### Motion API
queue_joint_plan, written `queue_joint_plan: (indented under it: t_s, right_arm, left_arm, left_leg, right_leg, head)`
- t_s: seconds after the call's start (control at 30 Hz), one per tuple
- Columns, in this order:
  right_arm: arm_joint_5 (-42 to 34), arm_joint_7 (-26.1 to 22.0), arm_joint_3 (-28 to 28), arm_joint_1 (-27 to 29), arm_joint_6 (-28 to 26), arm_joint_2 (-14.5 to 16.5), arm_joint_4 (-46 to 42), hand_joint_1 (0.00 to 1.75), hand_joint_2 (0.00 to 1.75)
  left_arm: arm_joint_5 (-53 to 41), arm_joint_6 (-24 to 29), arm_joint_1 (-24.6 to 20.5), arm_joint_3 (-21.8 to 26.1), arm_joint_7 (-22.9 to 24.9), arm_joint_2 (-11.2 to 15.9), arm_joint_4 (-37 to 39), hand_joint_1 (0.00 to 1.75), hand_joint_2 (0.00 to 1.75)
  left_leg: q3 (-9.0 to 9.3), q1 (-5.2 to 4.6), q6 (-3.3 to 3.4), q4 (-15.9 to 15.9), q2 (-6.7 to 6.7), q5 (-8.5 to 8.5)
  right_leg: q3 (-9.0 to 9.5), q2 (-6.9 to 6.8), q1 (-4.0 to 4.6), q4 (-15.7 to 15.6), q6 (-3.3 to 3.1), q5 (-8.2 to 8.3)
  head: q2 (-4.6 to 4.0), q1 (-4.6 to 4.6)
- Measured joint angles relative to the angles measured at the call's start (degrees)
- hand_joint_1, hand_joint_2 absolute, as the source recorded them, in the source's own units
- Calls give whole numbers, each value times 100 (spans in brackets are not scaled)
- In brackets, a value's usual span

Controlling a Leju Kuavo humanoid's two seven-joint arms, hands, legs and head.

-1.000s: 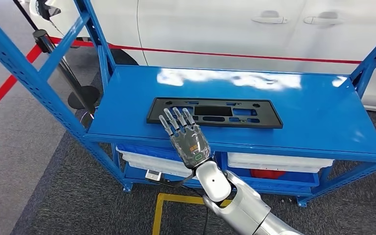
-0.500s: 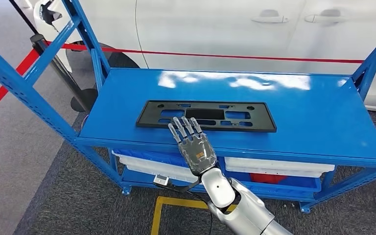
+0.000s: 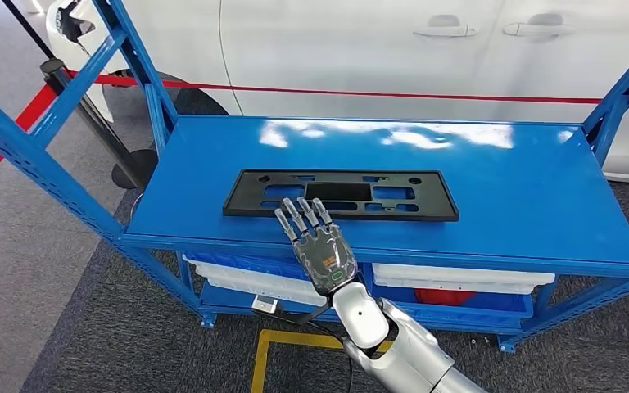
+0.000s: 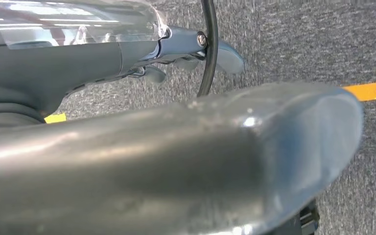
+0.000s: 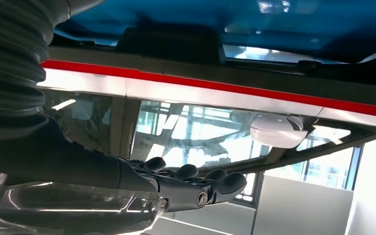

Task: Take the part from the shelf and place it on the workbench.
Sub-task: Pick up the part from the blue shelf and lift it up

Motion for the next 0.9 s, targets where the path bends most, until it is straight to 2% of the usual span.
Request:
queue_joint_plan:
  t_s: [0.23,0.33,0.37,0.43,0.47,0.5,0.57,0.6,0.63,0.67,0.7,0.73,0.77,0.8,0.83,0.9]
  right_arm:
    - [1,-4,2,47,-37,1,5,0,175]
    - [1,-7,2,112,-97,24,34,0,175]
    - [1,-7,2,131,-124,37,46,0,175]
    - [1,-3,3,168,-186,59,69,0,175]
    - [1,-1,3,182,-214,61,81,0,175]
    - [1,-1,4,190,-238,62,93,0,175]
    - [1,-2,4,204,-256,58,119,0,175]
    - [1,-1,4,224,-256,51,134,0,175]
    - [1,-1,4,251,-252,44,151,0,175]
    - [1,-1,4,277,-249,37,169,0,175]
    - [1,0,4,296,-247,33,184,0,175]
    - [1,0,4,306,-246,32,194,0,175]
    - [1,0,4,313,-246,31,205,0,175]
    - [1,0,5,319,-246,28,217,0,175]
    - [1,0,5,336,-246,27,228,0,175]
    - [1,3,4,367,-247,27,248,0,175]
  left_arm:
    - [-7,-2,-11,40,-3,0,0,0,0]
    - [-7,-24,-14,62,9,7,0,0,0]
    - [-8,-34,-15,69,8,12,0,0,0]
    - [-14,-46,-16,79,1,16,2,0,0]
    - [-18,-49,-16,81,-6,10,4,0,0]
    - [-23,-50,-14,82,-14,3,6,0,0]
    - [-29,-51,-8,86,-28,-10,9,0,0]
    - [-33,-55,-4,88,-34,-10,10,0,0]
    - [-37,-60,2,89,-40,-13,13,0,0]
    - [-42,-65,11,90,-46,-17,16,0,0]
    - [-46,-69,19,91,-49,-22,21,0,0]
    - [-49,-72,26,92,-52,-27,24,0,0]
    - [-50,-73,31,94,-55,-29,25,0,0]
    - [-50,-73,25,97,-57,-28,25,0,0]
    - [-52,-73,17,99,-58,-26,25,0,0]
    - [-54,-72,-3,102,-59,-21,27,0,0]
  left_leg:
    - [-6,-7,-8,34,-1,-11]
    - [-30,-26,36,83,-2,-37]
    - [-23,-50,93,38,-2,-32]
    - [102,-88,270,-206,7,6]
    - [207,-93,364,-354,10,36]
    - [302,-87,425,-448,13,53]
    - [411,-82,465,-512,20,62]
    - [431,-83,462,-507,22,40]
    - [462,-78,444,-496,21,13]
    - [503,-66,415,-480,16,-22]
    - [554,-43,374,-455,10,-69]
    - [614,-14,322,-420,5,-132]
    - [656,8,263,-384,2,-208]
    - [679,20,204,-331,2,-279]
    - [685,25,145,-289,4,-349]
    - [690,30,54,-219,9,-404]
  right_leg:
    - [51,-3,1,-61,45,29]
    - [79,-2,-74,-155,126,72]
    - [91,-7,-102,-173,174,123]
    - [145,-32,-114,-183,267,247]
    - [140,-45,-104,-132,276,266]
    - [90,-51,-91,-34,272,207]
    - [-226,-49,-57,450,247,-77]
    - [-430,-47,-50,754,255,-208]
    - [-597,-48,-50,974,268,-257]
    - [-680,-52,-55,1025,279,-197]
    - [-651,-60,-66,862,297,-15]
    - [-531,-72,-84,527,322,234]
    - [-410,-80,-84,224,350,413]
    - [-320,-88,-72,-24,336,481]
    - [-288,-83,-52,-128,286,478]
    - [-304,-68,-5,-83,111,322]
  head:
    - [0,2]
    - [0,-6]
    - [0,-17]
    - [0,-35]
    - [-1,-23]
    - [-1,0]
    - [-1,64]
    - [-1,84]
    - [-1,98]
    - [-1,100]
    - [-1,104]
    - [-1,109]
    - [-1,115]
    - [-1,137]
    - [-1,154]
    - [0,165]
